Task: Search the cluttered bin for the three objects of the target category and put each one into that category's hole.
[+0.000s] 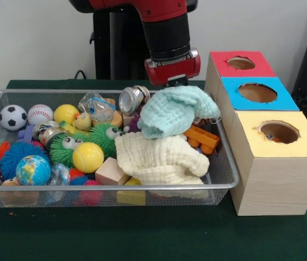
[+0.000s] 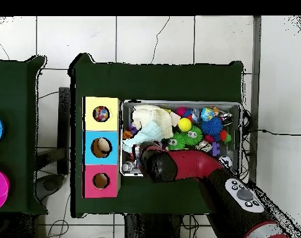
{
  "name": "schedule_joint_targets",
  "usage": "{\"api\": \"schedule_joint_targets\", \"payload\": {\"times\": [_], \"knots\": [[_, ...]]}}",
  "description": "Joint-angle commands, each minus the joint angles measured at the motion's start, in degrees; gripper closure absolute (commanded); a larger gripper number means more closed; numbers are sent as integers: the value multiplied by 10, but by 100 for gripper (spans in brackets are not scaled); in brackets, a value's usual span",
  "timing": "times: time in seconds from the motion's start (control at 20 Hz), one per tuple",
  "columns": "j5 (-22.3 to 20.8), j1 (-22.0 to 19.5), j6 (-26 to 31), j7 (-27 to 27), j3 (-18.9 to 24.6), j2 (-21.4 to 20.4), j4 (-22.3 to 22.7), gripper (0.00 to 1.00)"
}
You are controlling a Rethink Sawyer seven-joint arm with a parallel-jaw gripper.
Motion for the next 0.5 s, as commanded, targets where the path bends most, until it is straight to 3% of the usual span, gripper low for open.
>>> {"api": "schedule_joint_targets", "payload": {"times": [0.05, 0.5], "knots": [[-2, 7, -43, 61, 9, 36, -46, 100], [-4, 29, 12, 34, -11, 13, -115, 100]]}}
